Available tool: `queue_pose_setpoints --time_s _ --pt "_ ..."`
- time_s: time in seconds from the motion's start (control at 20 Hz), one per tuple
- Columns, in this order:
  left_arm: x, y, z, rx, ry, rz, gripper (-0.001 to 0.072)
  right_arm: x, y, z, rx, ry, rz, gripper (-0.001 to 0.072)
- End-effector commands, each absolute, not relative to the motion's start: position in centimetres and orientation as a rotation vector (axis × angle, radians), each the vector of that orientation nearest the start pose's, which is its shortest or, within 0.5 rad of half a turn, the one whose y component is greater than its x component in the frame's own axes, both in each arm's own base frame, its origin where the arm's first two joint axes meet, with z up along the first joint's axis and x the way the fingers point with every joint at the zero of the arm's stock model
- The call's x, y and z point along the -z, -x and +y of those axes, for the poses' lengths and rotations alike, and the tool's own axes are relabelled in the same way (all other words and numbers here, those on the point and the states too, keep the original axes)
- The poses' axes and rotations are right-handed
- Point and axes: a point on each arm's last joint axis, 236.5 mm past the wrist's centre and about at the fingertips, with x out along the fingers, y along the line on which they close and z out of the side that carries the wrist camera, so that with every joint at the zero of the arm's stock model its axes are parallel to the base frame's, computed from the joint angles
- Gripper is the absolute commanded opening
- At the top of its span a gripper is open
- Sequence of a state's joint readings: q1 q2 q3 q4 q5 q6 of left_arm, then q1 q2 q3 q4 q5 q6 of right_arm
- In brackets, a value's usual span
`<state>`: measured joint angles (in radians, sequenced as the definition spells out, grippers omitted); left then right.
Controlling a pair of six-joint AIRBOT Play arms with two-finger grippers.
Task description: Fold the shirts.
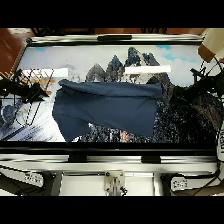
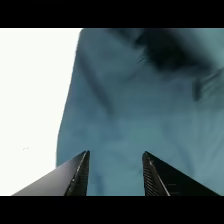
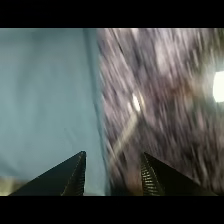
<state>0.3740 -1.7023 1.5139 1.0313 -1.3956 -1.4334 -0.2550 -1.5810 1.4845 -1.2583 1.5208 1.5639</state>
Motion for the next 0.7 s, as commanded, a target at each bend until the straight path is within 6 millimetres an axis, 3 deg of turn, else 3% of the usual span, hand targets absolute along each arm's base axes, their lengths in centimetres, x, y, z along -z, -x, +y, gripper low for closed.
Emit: queue_pose_setpoints --time_s 0.0,0.1,0.2,0.4,0.55,0.6,0.65 --pt "5.9 -38.9 5.1 0.098 0.635 1.543 0.0403 1.9 -34.1 -2.3 -0.015 -0.465 1.655 0.0458" --pt "7.6 -38.5 4.3 0.092 0.675 1.544 0.0308 2.5 -33.6 -0.9 -0.048 -0.521 1.664 0.0458" --pt "8.8 -38.2 4.2 0.086 0.672 1.545 0.0311 2.6 -33.8 -0.4 -0.060 -0.543 1.656 0.0458" --pt "9.4 -38.2 3.8 0.117 0.635 1.542 0.0399 2.7 -34.1 -0.6 -0.049 -0.545 1.646 0.0458" --pt "10.1 -39.1 2.4 0.123 0.636 1.506 0.0399 2.8 -34.6 -0.7 -0.027 -0.558 1.624 0.0460" --pt "10.3 -39.7 1.9 0.121 0.643 1.483 0.0370 2.8 -34.7 -0.8 -0.025 -0.557 1.620 0.0469" --pt "10.2 -40.0 1.3 0.130 0.642 1.476 0.0202 3.0 -34.5 -0.7 -0.024 -0.560 1.624 0.0555"
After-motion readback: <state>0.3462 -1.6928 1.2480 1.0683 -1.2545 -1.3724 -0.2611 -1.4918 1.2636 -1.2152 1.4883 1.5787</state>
